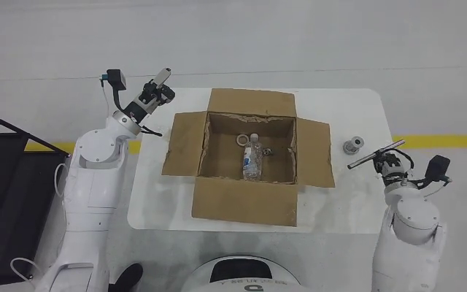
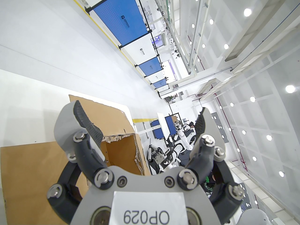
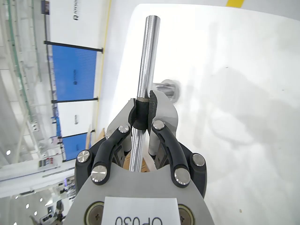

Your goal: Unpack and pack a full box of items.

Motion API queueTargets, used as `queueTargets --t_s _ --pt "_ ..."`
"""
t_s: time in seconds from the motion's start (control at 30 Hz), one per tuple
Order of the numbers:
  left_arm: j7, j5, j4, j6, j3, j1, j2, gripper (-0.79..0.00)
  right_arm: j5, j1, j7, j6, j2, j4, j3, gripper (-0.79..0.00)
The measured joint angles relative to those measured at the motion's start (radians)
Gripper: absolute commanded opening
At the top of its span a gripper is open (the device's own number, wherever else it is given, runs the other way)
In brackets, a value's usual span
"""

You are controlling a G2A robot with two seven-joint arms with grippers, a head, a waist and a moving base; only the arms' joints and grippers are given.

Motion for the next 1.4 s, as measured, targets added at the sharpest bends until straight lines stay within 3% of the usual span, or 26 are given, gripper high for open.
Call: queueTargets --t_s 0.27,0.6,0.7,1.1,1.4 --pt "0.000 0.000 0.000 0.000 0.000 0.000 0.000 0.000 0.193 -0.158 0.070 -0.201 -0.009 -0.177 -0.051 -0.785" --pt "0.000 0.000 0.000 0.000 0.000 0.000 0.000 0.000 0.100 -0.288 0.061 -0.264 -0.011 -0.376 -0.233 -0.785" --pt "0.000 0.000 0.000 0.000 0.000 0.000 0.000 0.000 0.047 -0.287 0.084 -0.226 -0.007 -0.400 -0.289 -0.785" --pt "0.000 0.000 0.000 0.000 0.000 0.000 0.000 0.000 0.030 -0.278 0.085 -0.222 -0.005 -0.398 -0.301 -0.785" --pt "0.000 0.000 0.000 0.000 0.000 0.000 0.000 0.000 -0.306 -0.050 0.185 -0.088 0.011 -0.284 -0.585 -0.785"
